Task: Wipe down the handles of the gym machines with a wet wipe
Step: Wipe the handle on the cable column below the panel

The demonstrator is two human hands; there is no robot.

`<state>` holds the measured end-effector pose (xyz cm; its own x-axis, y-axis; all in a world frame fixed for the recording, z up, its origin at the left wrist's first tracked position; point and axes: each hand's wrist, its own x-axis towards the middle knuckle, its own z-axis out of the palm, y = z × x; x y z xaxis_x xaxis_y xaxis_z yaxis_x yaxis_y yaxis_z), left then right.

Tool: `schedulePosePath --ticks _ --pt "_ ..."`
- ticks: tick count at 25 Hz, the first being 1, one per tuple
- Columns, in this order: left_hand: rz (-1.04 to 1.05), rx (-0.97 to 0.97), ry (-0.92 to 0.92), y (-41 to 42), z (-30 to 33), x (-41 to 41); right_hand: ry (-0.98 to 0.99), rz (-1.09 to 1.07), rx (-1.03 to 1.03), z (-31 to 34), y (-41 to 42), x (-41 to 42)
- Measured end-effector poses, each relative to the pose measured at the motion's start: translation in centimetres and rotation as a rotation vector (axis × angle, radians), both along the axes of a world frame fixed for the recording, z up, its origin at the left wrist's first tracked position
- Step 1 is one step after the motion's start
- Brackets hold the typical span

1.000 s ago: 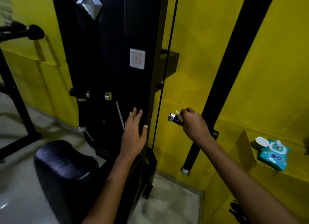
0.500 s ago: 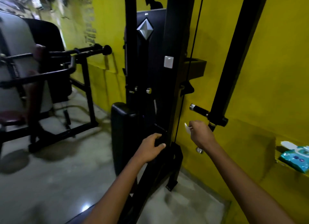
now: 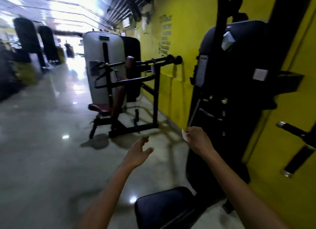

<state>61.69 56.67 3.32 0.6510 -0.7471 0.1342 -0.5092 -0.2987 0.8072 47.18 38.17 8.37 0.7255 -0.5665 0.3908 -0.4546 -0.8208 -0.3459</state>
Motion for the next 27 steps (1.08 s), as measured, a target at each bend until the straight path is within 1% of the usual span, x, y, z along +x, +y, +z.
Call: schedulePosePath --ticks 3,6,9,12,15,18,21,24,27 --pt "0.113 0.02 -0.001 7.0 0.2 6.3 -0.027 0.071 -0.042 -0.9 4.9 8.1" --pt "0.232 0.02 -0.054 12.8 1.0 13.2 -0.079 0.168 -0.05 -1.0 10.2 16.4" --pt "0.259 0.024 -0.081 15.5 1.9 18.4 -0.061 0.191 -0.118 -0.4 13.2 22.4" --pt "0.271 0.023 -0.069 15.8 2.1 23.0 -0.084 0.202 -0.122 0.0 13.5 27.0" --pt "0.254 0.025 -0.092 13.6 2.1 27.6 -0.117 0.21 -0.129 -0.1 11.3 31.0" --pt "0.185 0.006 -0.085 9.5 2.0 31.2 -0.071 0.081 -0.107 -0.3 7.1 33.7" --pt "0.083 -0.018 -0.068 3.1 1.9 35.5 -0.087 0.032 -0.121 -0.4 1.2 36.1" --pt "-0.038 -0.01 -0.06 -4.3 2.4 39.3 -0.154 -0.074 -0.005 -0.1 -5.3 37.7" --pt "-0.182 -0.009 -0.066 -11.8 2.6 41.8 -0.175 -0.206 0.048 0.7 -10.6 37.1"
